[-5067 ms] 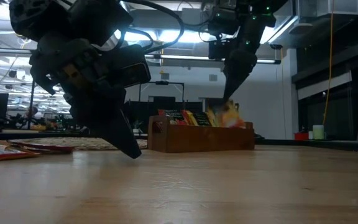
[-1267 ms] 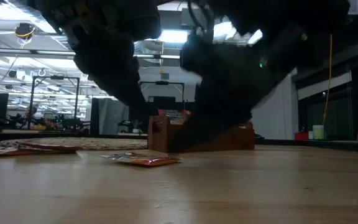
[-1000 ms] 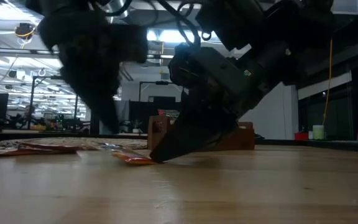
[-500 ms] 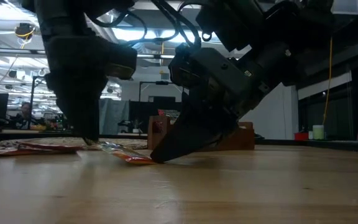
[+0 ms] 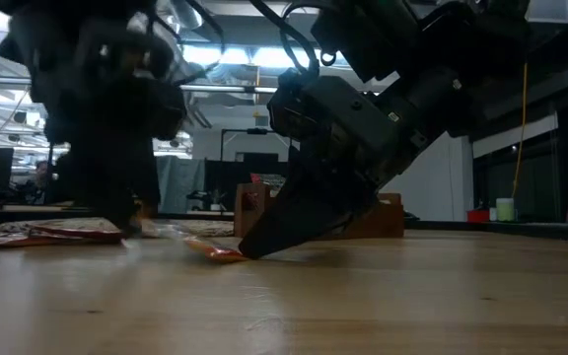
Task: Pick & Place Tea
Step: Put the orange tea bag into the right section of the wooden organizer
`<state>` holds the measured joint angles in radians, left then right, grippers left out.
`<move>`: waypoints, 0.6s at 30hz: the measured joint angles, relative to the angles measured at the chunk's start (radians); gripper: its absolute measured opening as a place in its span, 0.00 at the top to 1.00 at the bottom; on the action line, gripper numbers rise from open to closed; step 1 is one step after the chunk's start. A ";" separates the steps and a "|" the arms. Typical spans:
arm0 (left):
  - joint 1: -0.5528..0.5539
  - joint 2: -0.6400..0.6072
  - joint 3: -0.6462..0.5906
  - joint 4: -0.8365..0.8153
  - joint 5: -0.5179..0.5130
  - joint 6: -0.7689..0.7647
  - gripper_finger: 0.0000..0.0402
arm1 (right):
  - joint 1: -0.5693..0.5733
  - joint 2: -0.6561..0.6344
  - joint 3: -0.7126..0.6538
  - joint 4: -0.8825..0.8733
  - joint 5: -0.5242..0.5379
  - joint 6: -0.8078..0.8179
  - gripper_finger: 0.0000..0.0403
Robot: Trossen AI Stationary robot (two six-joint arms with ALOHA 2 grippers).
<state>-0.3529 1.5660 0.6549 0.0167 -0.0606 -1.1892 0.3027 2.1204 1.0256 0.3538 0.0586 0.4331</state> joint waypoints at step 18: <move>-0.001 0.095 -0.151 0.486 0.020 -0.160 0.60 | 0.001 0.002 -0.002 0.015 0.025 -0.019 0.97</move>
<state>-0.3538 1.6606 0.5041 0.5025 -0.0411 -1.3487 0.3038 2.1223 1.0241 0.3687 0.0840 0.4142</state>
